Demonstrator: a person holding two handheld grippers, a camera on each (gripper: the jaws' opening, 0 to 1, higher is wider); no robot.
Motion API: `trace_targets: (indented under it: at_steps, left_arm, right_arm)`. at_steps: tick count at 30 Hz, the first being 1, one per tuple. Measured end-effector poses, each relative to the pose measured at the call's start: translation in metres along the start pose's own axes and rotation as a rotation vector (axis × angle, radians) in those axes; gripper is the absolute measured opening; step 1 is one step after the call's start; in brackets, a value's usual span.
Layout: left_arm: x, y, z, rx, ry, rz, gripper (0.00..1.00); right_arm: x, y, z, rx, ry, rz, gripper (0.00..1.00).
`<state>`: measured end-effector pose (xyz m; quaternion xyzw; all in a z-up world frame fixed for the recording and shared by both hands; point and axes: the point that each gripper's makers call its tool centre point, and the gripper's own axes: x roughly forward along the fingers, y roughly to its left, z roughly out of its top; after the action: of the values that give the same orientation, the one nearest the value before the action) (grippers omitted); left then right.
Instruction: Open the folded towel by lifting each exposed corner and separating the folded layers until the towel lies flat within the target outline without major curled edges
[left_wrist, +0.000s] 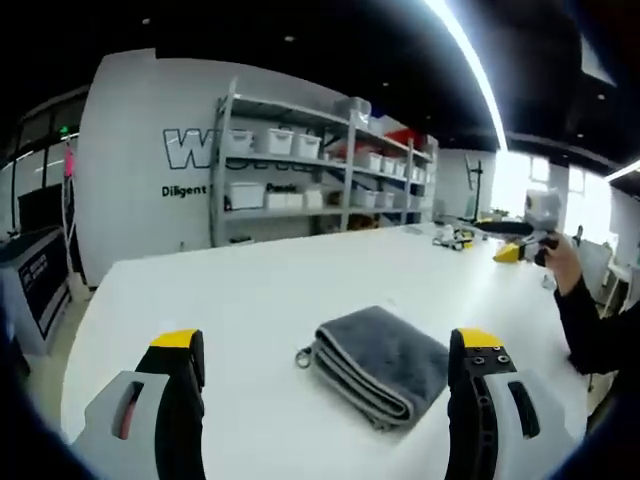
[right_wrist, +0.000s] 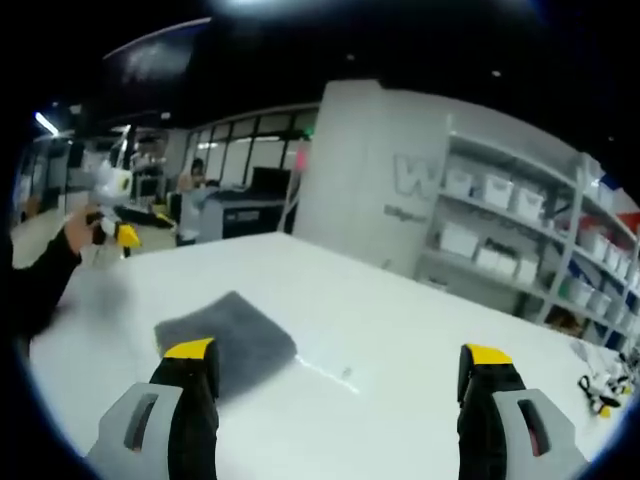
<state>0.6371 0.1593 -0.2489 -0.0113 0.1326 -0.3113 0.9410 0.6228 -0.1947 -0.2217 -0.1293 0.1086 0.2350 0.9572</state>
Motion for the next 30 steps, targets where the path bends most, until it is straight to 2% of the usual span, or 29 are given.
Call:
trace_targets:
  at_steps: [7,12,16,20,22,24,25,30]
  left_arm:
    - [0.010,-0.005,0.000,0.026,0.011,-0.004,1.00]
    - [0.024,0.002,-0.007,0.032,0.041,-0.008,1.00]
    - [0.034,0.009,-0.008,0.007,0.054,-0.007,1.00]
    - [0.039,0.001,-0.017,-0.019,0.066,-0.034,1.00]
    - [0.041,0.001,-0.017,-0.037,0.067,-0.055,0.99]
    - [0.042,-0.011,-0.022,-0.072,0.072,-0.125,0.98]
    - [0.043,-0.012,-0.024,-0.081,0.071,-0.131,0.99]
    - [0.048,-0.007,-0.034,-0.088,0.089,-0.120,0.98]
  right_arm:
    - [0.007,-0.002,0.008,-0.009,-0.015,-0.017,1.00]
    - [0.016,-0.002,0.012,-0.015,-0.024,0.000,1.00]
    - [0.028,-0.003,0.004,-0.009,0.005,0.023,1.00]
    - [0.041,-0.006,-0.005,0.001,0.029,0.027,1.00]
    - [0.042,-0.007,-0.006,0.005,0.029,0.027,1.00]
    - [0.045,-0.006,-0.009,0.017,0.030,0.032,1.00]
    - [0.046,-0.005,-0.011,0.022,0.035,0.038,1.00]
    - [0.052,0.006,-0.020,0.021,0.056,0.064,1.00]
